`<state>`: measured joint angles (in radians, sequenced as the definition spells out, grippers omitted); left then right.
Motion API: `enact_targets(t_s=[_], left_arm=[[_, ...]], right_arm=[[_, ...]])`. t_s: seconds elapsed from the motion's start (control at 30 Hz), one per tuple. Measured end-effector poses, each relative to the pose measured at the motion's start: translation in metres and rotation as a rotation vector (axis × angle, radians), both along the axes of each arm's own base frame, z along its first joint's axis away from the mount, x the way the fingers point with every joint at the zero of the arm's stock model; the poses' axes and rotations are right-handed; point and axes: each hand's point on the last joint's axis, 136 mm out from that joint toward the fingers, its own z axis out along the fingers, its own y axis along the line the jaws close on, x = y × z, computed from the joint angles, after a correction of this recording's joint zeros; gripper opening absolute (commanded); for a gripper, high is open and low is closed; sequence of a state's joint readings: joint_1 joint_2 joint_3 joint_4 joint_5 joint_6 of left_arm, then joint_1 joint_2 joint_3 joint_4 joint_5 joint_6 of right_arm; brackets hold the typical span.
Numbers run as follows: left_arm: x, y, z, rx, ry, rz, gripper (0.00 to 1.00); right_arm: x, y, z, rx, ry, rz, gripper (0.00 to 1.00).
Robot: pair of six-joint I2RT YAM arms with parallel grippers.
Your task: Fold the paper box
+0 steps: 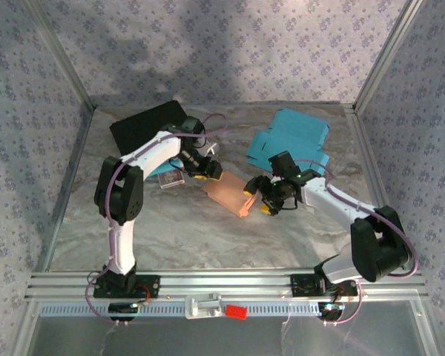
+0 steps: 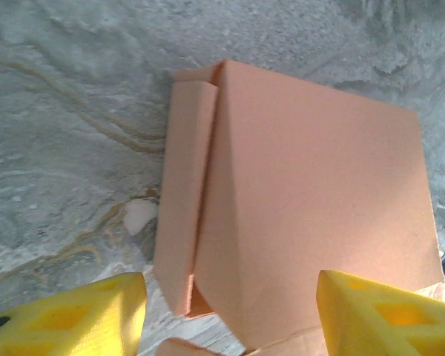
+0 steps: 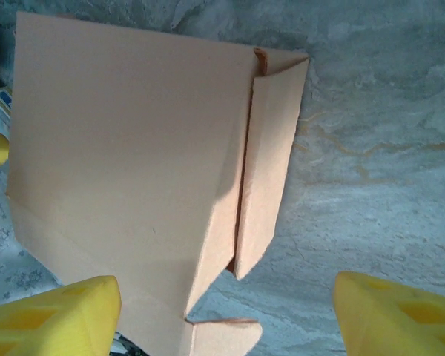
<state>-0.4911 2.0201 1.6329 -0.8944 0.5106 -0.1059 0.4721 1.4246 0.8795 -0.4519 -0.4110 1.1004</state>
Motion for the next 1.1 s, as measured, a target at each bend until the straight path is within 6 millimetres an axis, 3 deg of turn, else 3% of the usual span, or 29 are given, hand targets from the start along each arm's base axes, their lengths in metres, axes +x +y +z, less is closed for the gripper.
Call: enact_targets(t_s=[0.13,0.43,0.83,0.97,1.1], left_arm=[[-0.003,-0.006,-0.007,0.006,0.001,-0.022,0.62],[-0.008,-0.001,-0.029,0.048,0.023,-0.023,0.59],[-0.019,0.000,-0.043,0.081,0.039,-0.033,0.55],[-0.022,-0.001,-0.045,0.085,0.046,-0.027,0.51],[-0.026,-0.003,-0.046,0.078,0.056,-0.014,0.48]], right_arm=[[0.003,0.002,-0.008,-0.008,0.015,0.001,0.77],[0.004,0.001,-0.026,-0.036,0.055,0.013,0.76],[0.012,0.001,-0.035,-0.050,0.059,0.033,0.72],[0.015,0.001,-0.035,-0.054,0.051,0.045,0.66],[0.017,-0.002,-0.042,-0.067,0.059,0.071,0.54]])
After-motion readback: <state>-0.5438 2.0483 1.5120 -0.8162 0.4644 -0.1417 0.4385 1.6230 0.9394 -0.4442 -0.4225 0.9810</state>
